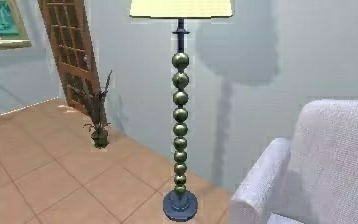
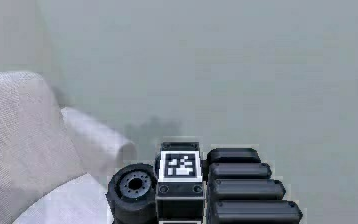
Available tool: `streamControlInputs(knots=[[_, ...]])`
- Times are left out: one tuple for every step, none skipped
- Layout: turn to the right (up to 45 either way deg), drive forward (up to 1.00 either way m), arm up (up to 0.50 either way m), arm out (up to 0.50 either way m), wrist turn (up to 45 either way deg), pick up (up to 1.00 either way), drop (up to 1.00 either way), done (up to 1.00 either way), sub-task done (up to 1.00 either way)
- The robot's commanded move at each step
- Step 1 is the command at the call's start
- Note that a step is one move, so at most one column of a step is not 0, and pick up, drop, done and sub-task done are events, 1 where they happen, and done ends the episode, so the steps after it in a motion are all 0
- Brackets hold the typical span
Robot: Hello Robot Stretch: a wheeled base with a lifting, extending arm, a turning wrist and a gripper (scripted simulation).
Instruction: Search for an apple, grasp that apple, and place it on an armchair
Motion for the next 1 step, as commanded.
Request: streamControlInputs(knots=[[-45.0,0.0,0.0,0.0,0.0,0.0,0.0,0.0,0.0]])
